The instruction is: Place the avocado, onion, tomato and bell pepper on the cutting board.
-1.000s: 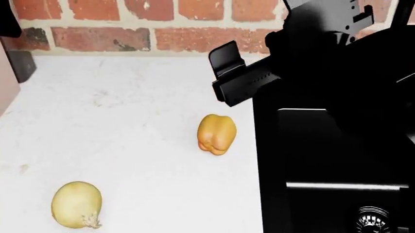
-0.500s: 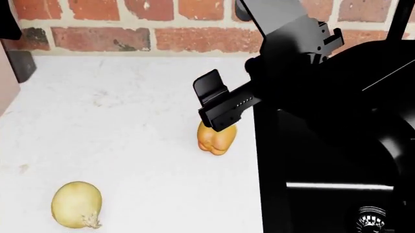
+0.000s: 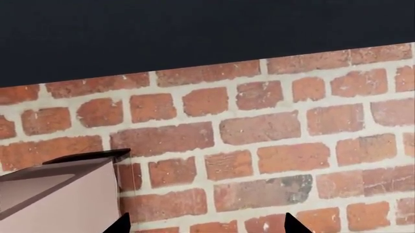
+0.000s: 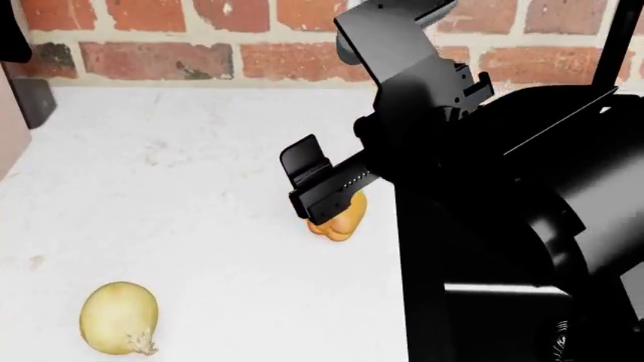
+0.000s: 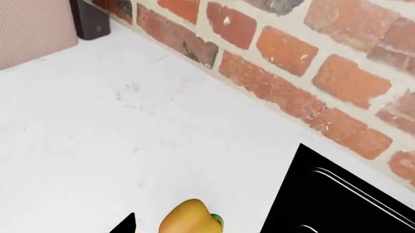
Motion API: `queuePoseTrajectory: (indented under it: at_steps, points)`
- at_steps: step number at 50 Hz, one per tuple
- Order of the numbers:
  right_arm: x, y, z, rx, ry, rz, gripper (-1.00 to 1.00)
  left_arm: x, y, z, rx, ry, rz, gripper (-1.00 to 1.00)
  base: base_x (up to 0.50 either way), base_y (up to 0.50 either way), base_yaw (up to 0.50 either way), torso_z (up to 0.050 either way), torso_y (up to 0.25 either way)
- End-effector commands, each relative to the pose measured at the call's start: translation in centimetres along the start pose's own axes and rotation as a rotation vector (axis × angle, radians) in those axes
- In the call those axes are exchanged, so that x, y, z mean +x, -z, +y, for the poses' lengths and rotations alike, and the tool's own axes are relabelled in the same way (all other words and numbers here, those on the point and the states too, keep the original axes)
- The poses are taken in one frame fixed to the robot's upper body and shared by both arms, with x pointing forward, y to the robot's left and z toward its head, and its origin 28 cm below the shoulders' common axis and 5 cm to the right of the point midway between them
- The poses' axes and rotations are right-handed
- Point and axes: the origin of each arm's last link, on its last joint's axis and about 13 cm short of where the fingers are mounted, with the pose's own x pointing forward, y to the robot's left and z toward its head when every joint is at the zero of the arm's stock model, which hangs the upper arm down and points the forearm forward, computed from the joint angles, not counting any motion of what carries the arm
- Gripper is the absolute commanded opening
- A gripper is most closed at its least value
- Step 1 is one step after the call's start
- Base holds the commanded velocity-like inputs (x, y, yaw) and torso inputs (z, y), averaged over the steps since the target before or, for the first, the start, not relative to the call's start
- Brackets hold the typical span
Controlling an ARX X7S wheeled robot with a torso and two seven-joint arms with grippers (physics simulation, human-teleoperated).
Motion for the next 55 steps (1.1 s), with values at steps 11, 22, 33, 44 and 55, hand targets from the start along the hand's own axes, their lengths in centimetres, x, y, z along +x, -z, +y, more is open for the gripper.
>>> queuePoseTrajectory:
  at_steps: [11,22,33,44,55]
  points:
    - [2.8,1.6,-0.2,0.043,-0.019,0.031,1.00,-0.2,0.3,0.0,0.001,-0.003,0.006,1.00,0.00,0.00,0.00,0.000,0.000]
    - [3.7,2.4,-0.1,0.066,-0.034,0.039,1.00,-0.3,0.5,-0.1,0.002,-0.004,0.009,1.00,0.00,0.00,0.00,0.000,0.000]
    - [4.5,3.4,0.1,0.084,-0.050,0.058,1.00,-0.3,0.5,0.0,0.001,-0.005,0.010,1.00,0.00,0.00,0.00,0.000,0.000]
    - [5.7,3.9,0.1,0.098,-0.053,0.065,1.00,-0.4,0.7,-0.1,-0.002,-0.003,0.013,1.00,0.00,0.00,0.00,0.000,0.000]
    - [6.4,4.5,0.0,0.105,-0.053,0.080,1.00,-0.4,0.8,-0.1,-0.001,-0.004,0.016,1.00,0.00,0.00,0.00,0.000,0.000]
